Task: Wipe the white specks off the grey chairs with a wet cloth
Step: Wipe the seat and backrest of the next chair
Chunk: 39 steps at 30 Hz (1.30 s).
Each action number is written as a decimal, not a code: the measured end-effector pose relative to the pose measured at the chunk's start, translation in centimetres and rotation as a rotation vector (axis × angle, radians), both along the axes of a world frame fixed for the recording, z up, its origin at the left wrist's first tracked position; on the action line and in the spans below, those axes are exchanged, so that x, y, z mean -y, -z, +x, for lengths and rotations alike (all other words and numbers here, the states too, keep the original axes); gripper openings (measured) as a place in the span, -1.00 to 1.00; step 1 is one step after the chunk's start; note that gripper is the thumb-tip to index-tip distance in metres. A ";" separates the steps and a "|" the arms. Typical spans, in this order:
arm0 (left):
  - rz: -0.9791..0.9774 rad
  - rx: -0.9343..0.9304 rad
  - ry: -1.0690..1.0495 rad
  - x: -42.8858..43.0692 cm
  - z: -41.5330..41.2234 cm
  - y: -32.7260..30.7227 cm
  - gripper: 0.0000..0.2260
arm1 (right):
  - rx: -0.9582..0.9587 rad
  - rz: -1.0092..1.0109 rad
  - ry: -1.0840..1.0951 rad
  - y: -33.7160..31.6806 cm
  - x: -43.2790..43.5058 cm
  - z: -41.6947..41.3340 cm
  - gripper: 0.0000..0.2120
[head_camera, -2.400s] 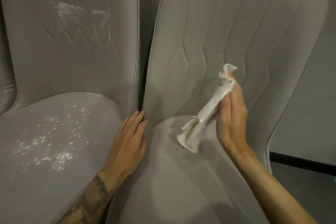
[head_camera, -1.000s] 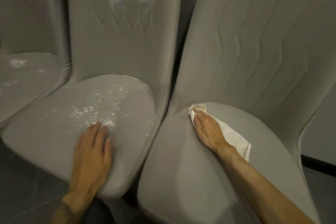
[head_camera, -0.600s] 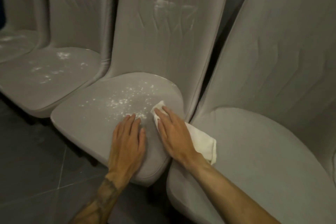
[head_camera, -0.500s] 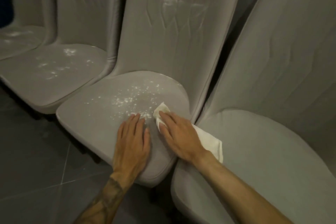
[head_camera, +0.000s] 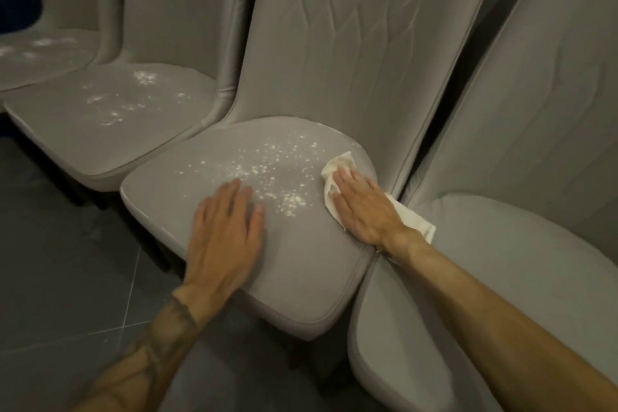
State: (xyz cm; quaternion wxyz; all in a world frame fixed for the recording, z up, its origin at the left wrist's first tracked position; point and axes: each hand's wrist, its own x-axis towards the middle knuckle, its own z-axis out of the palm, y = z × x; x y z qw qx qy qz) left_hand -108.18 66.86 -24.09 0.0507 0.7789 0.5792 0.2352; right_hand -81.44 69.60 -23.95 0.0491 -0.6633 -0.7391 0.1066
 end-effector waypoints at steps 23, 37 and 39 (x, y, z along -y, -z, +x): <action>-0.016 -0.220 0.250 -14.4 -9.6 -0.8 -0.37 | 0.013 -0.009 -0.019 0.3 2.7 -3.6 -0.35; -0.037 -0.200 0.264 -14.7 -9.7 0.6 -0.38 | -0.118 0.095 0.113 1.4 -1.2 -4.2 -0.40; -0.034 -0.191 0.265 -14.8 -9.7 0.8 -0.39 | 0.002 0.119 0.220 1.5 -3.2 -2.7 -0.42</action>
